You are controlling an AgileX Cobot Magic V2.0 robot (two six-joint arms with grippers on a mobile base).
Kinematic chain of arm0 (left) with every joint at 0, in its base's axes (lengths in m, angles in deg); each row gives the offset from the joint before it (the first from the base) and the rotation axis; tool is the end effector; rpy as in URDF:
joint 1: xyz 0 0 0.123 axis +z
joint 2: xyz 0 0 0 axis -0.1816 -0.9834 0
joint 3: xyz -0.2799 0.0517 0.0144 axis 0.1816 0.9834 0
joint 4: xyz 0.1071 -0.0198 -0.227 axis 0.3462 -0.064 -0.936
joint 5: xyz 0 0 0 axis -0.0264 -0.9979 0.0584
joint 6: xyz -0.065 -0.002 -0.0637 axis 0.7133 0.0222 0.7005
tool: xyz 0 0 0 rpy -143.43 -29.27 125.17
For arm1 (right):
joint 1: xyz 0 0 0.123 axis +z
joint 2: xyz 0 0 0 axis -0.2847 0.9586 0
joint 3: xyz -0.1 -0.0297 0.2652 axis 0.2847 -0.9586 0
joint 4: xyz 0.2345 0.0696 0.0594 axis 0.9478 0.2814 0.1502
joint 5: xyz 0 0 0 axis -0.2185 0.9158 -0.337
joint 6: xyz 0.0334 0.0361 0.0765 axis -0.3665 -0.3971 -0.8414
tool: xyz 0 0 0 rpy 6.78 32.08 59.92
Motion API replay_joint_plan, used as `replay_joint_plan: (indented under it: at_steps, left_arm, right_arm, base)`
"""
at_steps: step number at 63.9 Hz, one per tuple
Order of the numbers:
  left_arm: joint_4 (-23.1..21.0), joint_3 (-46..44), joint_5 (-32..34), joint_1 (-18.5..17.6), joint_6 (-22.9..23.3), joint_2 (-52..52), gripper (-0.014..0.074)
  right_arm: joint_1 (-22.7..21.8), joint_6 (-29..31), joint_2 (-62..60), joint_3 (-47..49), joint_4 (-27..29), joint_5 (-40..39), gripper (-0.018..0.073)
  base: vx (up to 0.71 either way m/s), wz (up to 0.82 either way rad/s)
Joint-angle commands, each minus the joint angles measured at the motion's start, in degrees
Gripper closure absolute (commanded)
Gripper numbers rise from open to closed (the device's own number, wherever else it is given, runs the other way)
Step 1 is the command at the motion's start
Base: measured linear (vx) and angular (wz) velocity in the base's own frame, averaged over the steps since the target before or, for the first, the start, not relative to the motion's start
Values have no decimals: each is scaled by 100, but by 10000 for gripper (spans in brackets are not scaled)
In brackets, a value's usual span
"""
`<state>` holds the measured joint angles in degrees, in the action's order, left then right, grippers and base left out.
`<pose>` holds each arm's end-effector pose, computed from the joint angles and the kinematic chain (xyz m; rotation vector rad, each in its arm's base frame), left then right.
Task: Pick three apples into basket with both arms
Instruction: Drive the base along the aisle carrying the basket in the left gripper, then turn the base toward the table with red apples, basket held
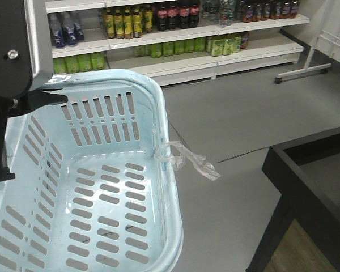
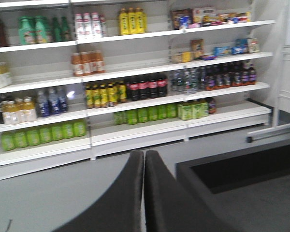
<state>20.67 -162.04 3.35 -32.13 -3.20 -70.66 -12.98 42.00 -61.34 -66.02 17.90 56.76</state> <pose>0.1668 -0.1322 0.4530 1.5834 1.6270 0.2673 0.0567 0.0033 0.2000 0.0238 1.5481 0.1203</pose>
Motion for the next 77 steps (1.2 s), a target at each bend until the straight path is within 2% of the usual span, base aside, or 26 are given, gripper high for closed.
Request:
replay_joint_plan:
  at_steps: [1,31,77]
  left_arm:
    - [25,-177,469,-8,65,116,603]
    - [25,-177,469,-8,65,116,603]
    - [25,-177,469,-8,65,116,603]
  right_arm:
    - [-12,35,-42,-83,-31,-424,568]
    - [-12,35,-42,-83,-31,-418,568]
    - [-12,35,-42,-83,-31,-418,568]
  base:
    - [10,-44]
    - [7,-38]
    - [2,-12]
